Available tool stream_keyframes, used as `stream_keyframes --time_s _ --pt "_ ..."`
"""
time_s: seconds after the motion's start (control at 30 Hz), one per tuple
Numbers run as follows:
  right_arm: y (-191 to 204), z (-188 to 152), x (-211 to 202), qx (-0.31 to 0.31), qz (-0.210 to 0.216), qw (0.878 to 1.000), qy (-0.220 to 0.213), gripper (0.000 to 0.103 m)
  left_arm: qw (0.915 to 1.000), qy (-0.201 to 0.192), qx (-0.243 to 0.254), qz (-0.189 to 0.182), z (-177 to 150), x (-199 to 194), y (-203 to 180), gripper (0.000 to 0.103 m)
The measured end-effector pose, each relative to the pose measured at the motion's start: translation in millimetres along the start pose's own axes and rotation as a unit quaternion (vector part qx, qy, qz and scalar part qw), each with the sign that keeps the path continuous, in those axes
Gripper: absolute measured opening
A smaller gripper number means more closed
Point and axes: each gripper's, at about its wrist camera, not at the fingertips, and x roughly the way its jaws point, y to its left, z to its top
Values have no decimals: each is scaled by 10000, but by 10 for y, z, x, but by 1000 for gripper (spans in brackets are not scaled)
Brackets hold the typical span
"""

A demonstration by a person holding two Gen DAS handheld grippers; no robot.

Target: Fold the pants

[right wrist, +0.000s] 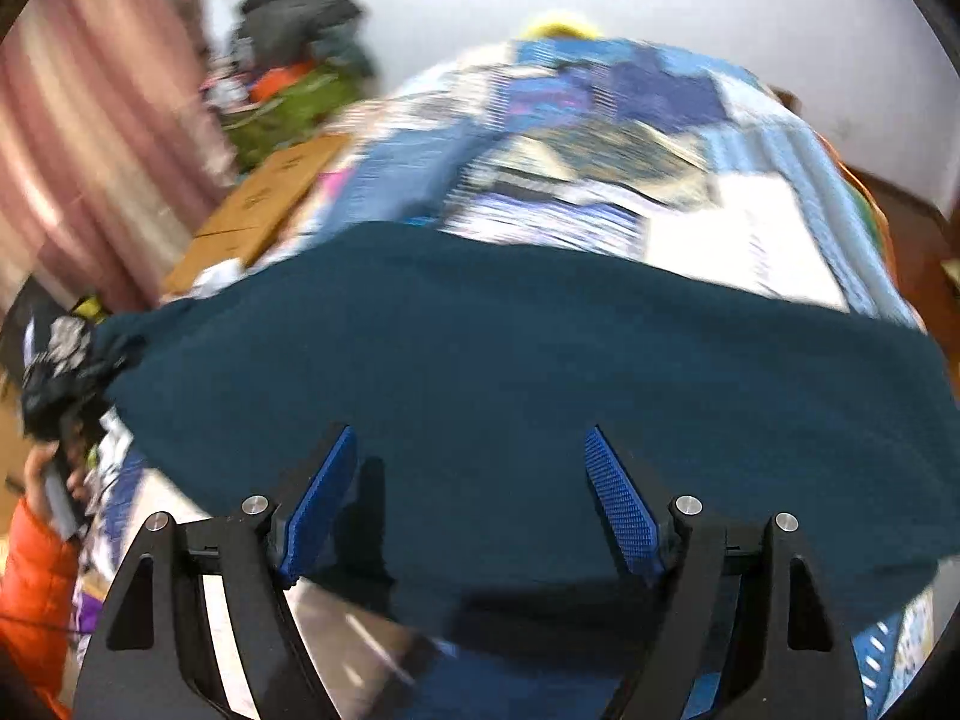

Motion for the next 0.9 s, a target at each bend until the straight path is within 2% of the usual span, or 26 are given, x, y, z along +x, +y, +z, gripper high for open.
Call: stream_keyframes --time_s 0.1,0.27,0.3,0.33,0.37,0.4,0.43,0.57,0.7,0.8,0.9 --pt "-300 -144 -56 374 -188 9991 100 75 9992 322 251 15 -95 90 -22 38" --pt "-708 -374 -361 790 -356 9962 -95 75 9979 501 412 -5 -169 -104 -47 47" --pt "-776 -406 -446 874 -302 9956 -148 75 9979 505 417 2 -167 -175 -53 51" --pt "-825 -424 -501 953 -332 9948 -162 75 9980 436 457 67 -162 -270 -71 61" --pt "-879 -450 -564 1042 -549 9929 -165 75 9981 304 520 154 -160 -370 -109 67" --pt "-944 -478 -631 1097 -707 9913 -198 75 9978 183 595 246 -153 -456 -146 78" --pt "-1042 -517 -713 1190 -747 9897 -261 75 9968 53 715 344 -143 -553 -197 84" --pt "-1414 -612 -941 1741 -911 9795 -435 75 9934 -194 1095 280 -67 -835 -447 88" --pt "-1867 -745 -1198 2476 -970 9604 -829 75 9915 -366 1242 -85 29 -1005 -769 92" --pt "-2184 -856 -1272 3002 -1016 9435 -963 75 9888 -412 1380 -400 92 -1032 -1093 93" --pt "-2389 -920 -1261 3351 -970 9320 -985 75 9842 -365 1612 -628 119 -974 -1477 93"
